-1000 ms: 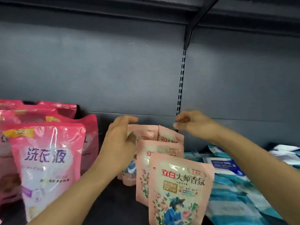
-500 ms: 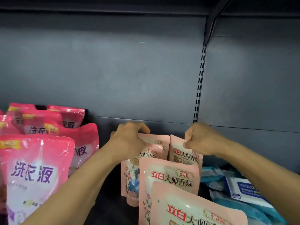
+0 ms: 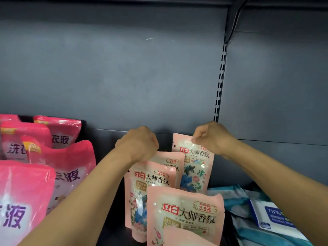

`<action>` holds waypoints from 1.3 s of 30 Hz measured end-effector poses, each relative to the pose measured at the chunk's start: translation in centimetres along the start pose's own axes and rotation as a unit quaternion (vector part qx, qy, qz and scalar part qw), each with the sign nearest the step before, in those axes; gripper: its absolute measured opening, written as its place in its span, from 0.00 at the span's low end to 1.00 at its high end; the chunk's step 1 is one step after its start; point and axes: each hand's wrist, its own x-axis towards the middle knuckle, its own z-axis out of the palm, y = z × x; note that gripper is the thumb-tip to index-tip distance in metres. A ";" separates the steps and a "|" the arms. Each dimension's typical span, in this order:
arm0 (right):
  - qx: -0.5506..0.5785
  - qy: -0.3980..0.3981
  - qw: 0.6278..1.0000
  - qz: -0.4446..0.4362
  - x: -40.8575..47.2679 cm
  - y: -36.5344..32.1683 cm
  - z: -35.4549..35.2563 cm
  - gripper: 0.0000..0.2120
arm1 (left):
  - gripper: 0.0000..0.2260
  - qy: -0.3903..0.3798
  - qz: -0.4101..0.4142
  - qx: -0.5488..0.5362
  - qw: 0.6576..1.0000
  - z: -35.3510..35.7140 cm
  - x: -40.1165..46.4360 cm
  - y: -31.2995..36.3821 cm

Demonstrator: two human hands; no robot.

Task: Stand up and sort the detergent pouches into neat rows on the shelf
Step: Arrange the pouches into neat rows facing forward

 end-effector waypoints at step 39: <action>0.120 -0.055 0.989 -0.061 2.8 -2.1 3.1 0.05 | 0.14 0.031 -0.081 -0.130 0.988 1.0 -0.1 -2.2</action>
